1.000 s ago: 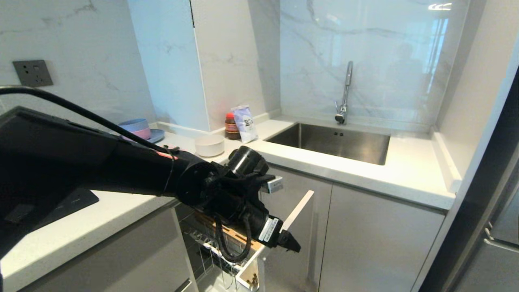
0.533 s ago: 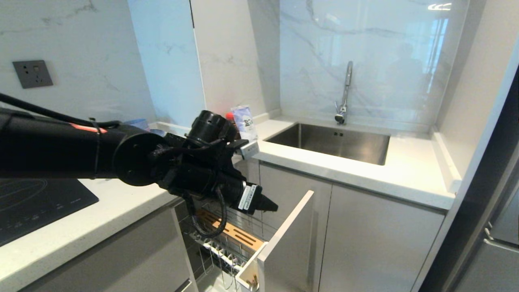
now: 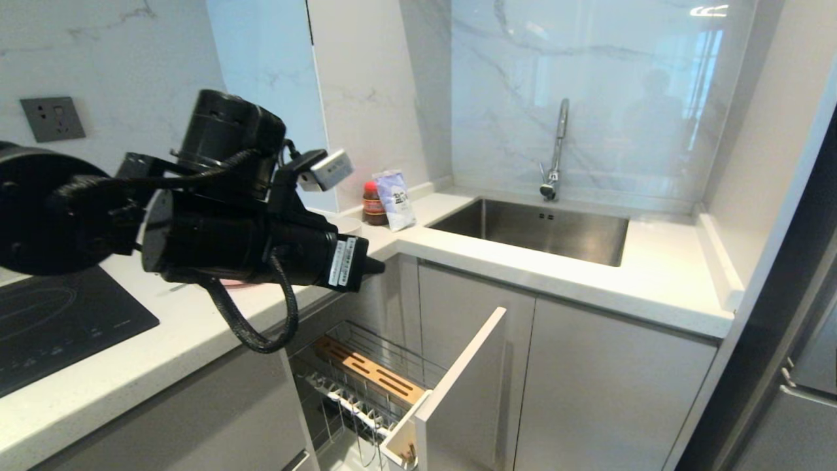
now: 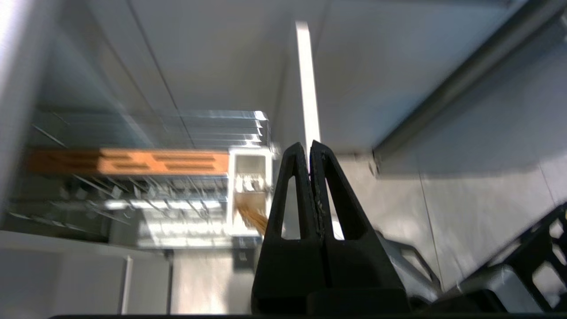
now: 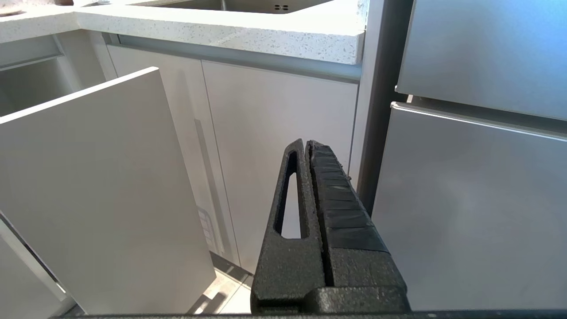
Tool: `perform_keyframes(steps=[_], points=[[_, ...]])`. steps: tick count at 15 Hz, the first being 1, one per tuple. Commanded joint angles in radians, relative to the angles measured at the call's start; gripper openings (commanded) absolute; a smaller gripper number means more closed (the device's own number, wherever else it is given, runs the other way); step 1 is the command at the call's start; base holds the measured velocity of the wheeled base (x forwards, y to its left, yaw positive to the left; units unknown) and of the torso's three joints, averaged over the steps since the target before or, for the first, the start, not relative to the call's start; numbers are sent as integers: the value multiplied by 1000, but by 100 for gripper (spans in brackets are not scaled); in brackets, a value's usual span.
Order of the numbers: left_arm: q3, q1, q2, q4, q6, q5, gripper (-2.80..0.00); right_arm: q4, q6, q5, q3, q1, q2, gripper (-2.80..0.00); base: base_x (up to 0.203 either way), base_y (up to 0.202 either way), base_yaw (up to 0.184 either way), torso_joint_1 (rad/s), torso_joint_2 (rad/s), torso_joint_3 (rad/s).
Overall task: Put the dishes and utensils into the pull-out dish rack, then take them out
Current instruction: Pick up the chopsticks and place it in the cupboard
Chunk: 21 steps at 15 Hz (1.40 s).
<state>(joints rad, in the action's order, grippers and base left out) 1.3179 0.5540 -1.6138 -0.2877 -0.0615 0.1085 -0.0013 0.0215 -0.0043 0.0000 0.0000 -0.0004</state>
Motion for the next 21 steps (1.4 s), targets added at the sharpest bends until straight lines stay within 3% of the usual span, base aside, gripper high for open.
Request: perform_keyframes(steps=[1,6,12,16,19,21], points=[[9,-53,117,0,10,-3,-280,0,0,0,2,0,-3,-280,0,0,0,0,0,0],[19,-261,338,36,130,-5,-280,0,0,0,2,0,-3,-280,0,0,0,0,0,0],[31,-488,568,31,192,4,-280,0,0,0,2,0,-3,-280,0,0,0,0,0,0],[-4,-579,717,28,199,-2,-280,0,0,0,2,0,-3,-280,0,0,0,0,0,0],[-139,-663,811,30,219,7,-280,0,0,0,2,0,-3,-280,0,0,0,0,0,0],[-274,-675,923,32,234,12,-280,0,0,0,2,0,-3,-280,0,0,0,0,0,0]])
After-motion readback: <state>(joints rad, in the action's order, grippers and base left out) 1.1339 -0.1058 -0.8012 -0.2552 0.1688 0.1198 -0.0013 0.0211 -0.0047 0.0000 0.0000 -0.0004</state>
